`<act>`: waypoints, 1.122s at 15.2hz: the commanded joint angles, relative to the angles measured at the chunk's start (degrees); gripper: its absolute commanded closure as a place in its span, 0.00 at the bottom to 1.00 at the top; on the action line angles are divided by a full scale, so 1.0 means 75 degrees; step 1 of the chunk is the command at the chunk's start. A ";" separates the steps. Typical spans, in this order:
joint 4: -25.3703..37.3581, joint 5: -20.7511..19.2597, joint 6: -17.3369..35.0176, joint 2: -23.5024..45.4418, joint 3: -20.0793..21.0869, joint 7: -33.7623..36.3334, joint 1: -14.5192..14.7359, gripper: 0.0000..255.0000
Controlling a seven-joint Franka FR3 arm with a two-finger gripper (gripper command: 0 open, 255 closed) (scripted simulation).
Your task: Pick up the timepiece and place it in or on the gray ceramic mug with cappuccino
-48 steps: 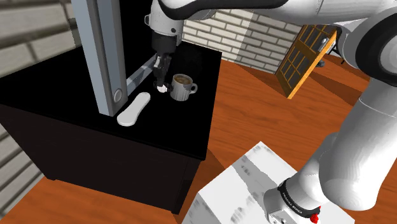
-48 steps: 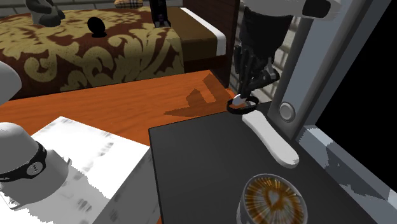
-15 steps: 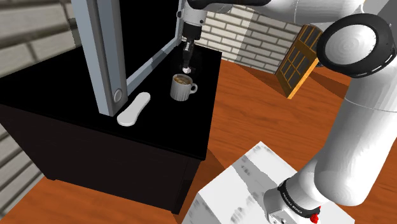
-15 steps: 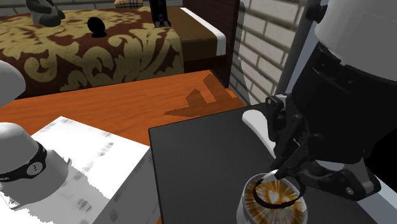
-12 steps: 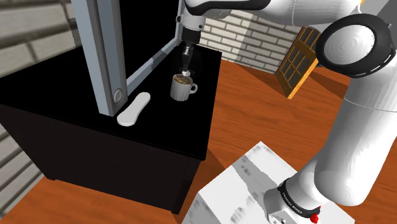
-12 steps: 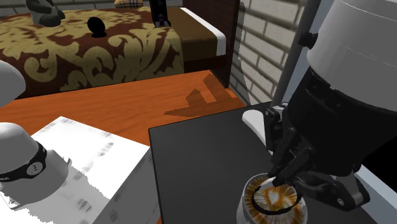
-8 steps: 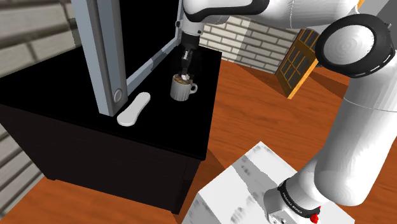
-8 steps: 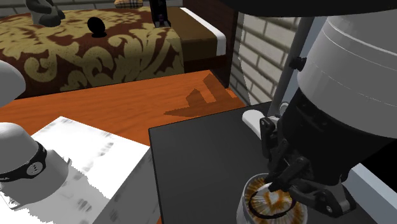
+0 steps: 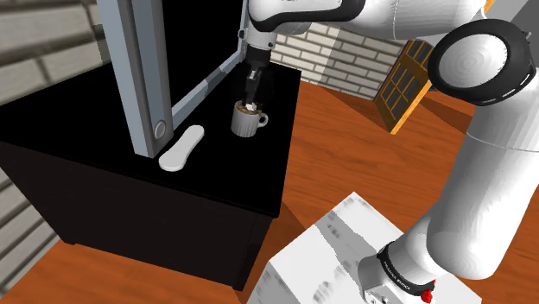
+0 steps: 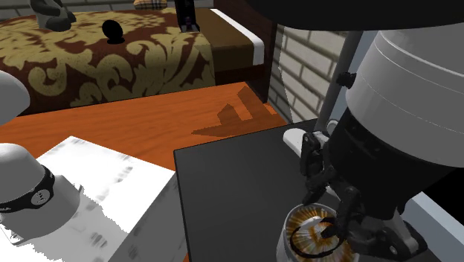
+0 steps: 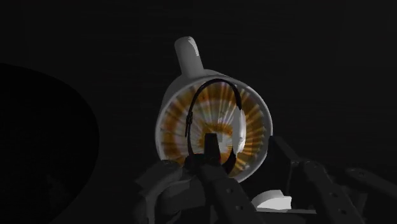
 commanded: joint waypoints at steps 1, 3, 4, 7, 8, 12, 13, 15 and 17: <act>0.0000 0.0000 0.0000 0.0000 0.0000 0.0000 0.0000 0.00; 0.0000 0.0000 0.0000 0.0000 0.0000 0.0000 0.0000 0.00; 0.0000 0.0000 0.0000 0.0000 0.0000 0.0000 0.0000 0.00; 0.0534 -0.0006 -0.0518 0.0016 -0.0006 0.0008 -0.0014 0.00; 0.0830 -0.0009 -0.0787 0.0043 -0.0009 0.0013 -0.0019 0.00; 0.1078 -0.0012 -0.1004 0.0075 -0.0011 0.0018 -0.0023 0.00; 0.1079 -0.0012 -0.1004 0.0075 -0.0011 0.0018 -0.0023 0.00; 0.1079 -0.0012 -0.1004 0.0075 -0.0011 0.0018 -0.0023 0.00; 0.1077 -0.0012 -0.1002 0.0075 -0.0011 0.0018 -0.0023 0.00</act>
